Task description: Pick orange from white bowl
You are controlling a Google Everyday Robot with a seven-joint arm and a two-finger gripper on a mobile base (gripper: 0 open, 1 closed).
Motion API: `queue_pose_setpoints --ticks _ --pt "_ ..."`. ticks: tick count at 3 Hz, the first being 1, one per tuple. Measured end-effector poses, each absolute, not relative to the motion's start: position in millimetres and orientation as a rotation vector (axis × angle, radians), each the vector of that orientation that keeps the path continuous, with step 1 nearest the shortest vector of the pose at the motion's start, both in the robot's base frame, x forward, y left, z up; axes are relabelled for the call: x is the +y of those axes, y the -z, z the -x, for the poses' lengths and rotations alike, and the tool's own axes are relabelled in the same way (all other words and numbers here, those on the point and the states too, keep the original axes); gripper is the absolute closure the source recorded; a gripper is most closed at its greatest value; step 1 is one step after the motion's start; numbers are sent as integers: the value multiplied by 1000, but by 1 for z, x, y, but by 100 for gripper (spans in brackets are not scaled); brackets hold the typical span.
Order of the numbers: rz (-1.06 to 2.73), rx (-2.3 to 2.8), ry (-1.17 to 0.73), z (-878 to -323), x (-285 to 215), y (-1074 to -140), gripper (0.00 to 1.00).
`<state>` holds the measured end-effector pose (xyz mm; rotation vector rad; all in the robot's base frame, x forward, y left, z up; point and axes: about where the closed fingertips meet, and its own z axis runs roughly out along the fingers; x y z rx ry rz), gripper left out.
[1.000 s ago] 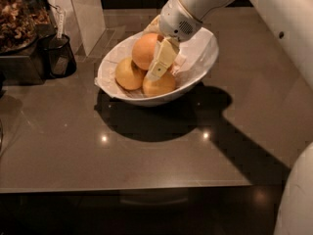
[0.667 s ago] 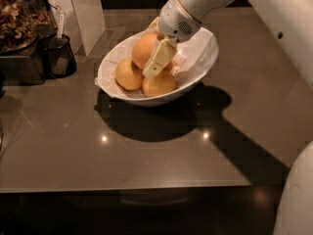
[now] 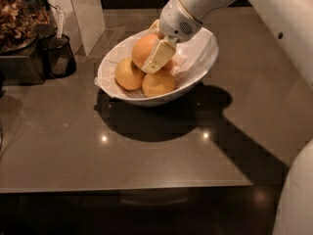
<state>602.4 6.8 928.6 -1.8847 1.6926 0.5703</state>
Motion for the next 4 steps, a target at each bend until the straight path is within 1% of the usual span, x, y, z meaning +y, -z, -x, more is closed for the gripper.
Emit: queue_pose_setpoints --ticks 1,2,3,4 --pt "1843 1676 -597 -600 3 -939 99" --pt "1791 1583 -617 -589 -6 -976 100" --pt "1748 1522 -595 -563 -22 -1010 100" --pt "1667 1516 -574 -526 -44 -1030 100"
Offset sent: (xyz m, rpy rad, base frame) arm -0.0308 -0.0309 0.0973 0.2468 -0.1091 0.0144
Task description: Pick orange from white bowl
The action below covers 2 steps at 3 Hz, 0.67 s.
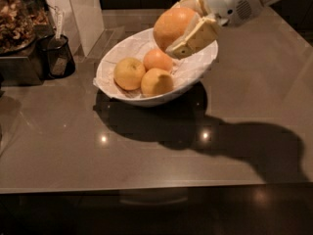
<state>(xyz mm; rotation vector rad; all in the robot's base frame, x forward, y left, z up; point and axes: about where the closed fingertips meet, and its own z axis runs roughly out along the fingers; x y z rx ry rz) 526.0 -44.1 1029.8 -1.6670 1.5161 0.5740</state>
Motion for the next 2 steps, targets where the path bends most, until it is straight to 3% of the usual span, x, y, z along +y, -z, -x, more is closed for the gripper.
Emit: queue_pose_setpoints --ticks 2 --pt "1492 1575 -628 -477 -89 -1009 100"
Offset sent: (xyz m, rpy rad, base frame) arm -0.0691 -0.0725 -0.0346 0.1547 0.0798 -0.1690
